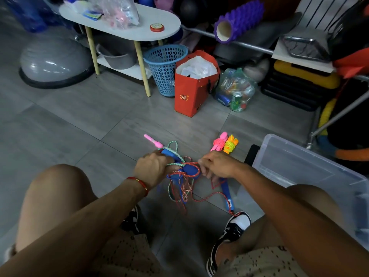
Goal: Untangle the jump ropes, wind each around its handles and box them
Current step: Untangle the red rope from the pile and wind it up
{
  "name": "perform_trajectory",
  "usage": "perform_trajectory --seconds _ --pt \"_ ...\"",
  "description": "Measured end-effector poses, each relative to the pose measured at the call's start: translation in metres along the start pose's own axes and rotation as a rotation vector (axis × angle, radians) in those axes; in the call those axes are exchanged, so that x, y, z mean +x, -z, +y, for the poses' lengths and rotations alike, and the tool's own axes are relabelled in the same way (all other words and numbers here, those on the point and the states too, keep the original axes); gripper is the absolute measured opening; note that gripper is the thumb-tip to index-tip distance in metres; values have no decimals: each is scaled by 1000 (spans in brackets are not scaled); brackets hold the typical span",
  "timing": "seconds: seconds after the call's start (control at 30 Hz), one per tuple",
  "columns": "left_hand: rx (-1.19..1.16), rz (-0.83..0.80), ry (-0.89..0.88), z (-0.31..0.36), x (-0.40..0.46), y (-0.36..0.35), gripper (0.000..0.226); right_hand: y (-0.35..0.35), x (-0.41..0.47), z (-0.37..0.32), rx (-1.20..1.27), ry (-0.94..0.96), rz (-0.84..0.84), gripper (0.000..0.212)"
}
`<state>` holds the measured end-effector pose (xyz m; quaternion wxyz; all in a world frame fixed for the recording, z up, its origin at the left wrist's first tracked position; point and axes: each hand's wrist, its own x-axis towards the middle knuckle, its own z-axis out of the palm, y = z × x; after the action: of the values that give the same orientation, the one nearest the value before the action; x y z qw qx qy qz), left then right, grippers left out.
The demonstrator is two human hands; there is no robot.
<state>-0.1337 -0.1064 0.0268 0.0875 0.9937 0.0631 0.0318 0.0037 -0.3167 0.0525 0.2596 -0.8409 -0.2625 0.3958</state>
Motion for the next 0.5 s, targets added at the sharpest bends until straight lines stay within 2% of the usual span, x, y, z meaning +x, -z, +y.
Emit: perform_trajectory --seconds 0.07,0.13,0.23,0.27,0.4,0.5 --pt "105 116 -27 2 -2 5 47 2 2 -3 156 -47 -19 39" --pt "54 180 -64 6 -2 7 35 0 1 -9 348 -99 -32 32" --pt "-133 141 2 10 -3 7 54 -7 -2 -19 546 -126 -5 26" --pt "-154 155 10 12 -2 6 53 -10 -2 -21 593 -130 2 27" --pt "-273 195 17 25 -1 1 22 -21 0 -24 745 -173 31 29" --pt "-487 218 28 33 -3 11 24 -20 3 -20 788 -193 163 27"
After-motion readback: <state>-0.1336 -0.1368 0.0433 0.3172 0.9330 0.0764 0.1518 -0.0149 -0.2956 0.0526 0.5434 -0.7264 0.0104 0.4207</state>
